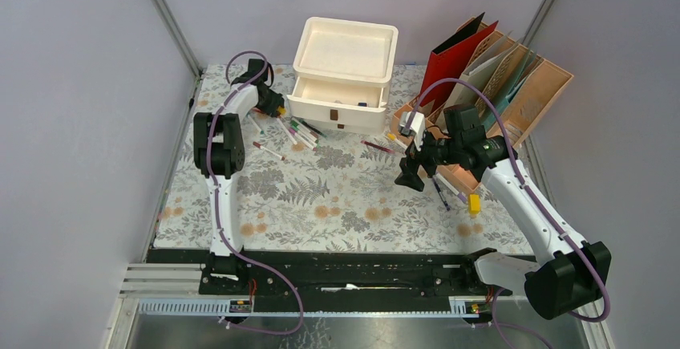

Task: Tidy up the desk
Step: Pick up the stationery from the center of the board, then place the stationery in the drawer, then close the drawer in the storage box.

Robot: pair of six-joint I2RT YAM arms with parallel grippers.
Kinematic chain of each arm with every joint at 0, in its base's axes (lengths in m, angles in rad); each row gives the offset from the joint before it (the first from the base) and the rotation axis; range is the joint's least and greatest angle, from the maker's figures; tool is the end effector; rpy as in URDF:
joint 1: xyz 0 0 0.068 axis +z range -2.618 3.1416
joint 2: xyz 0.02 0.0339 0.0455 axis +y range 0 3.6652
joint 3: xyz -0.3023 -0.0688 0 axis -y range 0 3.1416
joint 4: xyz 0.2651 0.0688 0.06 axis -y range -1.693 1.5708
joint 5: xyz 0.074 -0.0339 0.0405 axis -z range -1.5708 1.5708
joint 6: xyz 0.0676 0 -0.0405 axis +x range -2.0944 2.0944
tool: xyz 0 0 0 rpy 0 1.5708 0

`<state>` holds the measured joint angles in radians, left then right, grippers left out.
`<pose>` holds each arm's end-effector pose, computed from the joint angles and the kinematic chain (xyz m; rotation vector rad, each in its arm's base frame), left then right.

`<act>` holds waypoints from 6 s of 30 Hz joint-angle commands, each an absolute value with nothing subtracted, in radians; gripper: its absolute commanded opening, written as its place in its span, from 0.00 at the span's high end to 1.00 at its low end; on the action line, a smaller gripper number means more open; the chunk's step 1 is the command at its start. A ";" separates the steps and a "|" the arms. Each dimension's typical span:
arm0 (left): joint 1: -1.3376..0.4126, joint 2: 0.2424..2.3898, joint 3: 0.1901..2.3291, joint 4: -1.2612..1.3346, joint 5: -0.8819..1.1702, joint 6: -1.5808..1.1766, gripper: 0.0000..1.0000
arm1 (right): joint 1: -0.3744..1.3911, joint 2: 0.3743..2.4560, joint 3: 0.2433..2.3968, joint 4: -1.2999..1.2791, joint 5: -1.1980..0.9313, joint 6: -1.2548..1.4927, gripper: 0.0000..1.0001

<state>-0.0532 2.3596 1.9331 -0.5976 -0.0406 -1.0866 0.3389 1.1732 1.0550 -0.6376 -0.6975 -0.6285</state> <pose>0.5736 -0.0278 0.1506 -1.3161 2.2860 -0.3539 0.2353 0.1290 0.3342 -1.3100 1.7617 0.6453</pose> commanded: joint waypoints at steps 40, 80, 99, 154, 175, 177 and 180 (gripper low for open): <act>-0.089 2.344 1.963 -0.742 0.017 -0.600 0.90 | 0.334 1.119 1.055 -0.617 -0.719 -0.636 0.00; -0.057 0.875 0.511 0.606 0.504 -0.584 1.00 | 0.330 1.211 1.040 -0.638 -0.720 -0.695 0.00; -0.505 1.289 1.052 0.244 0.266 0.033 1.00 | 0.314 1.211 1.040 -0.638 -0.695 -0.703 0.00; -0.451 0.700 0.597 0.187 0.257 -0.479 0.01 | 0.150 0.996 1.008 -0.914 -0.958 -1.067 0.00; -0.448 0.888 0.521 0.522 0.300 -0.599 0.01 | 0.151 1.154 1.156 -0.980 -0.988 -1.122 0.00; -0.448 0.902 0.504 0.556 0.275 -0.602 0.01 | 0.154 1.211 1.240 -0.980 -0.988 -1.122 0.00; -0.447 0.906 0.473 0.608 0.248 -0.609 0.01 | 0.172 1.306 1.378 -1.216 -0.978 -1.296 0.00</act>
<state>-0.4522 0.9058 0.5064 0.4671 0.2874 -0.6182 0.1543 1.2217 1.2182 -0.9592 -0.9783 -1.0805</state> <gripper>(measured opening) 0.987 0.994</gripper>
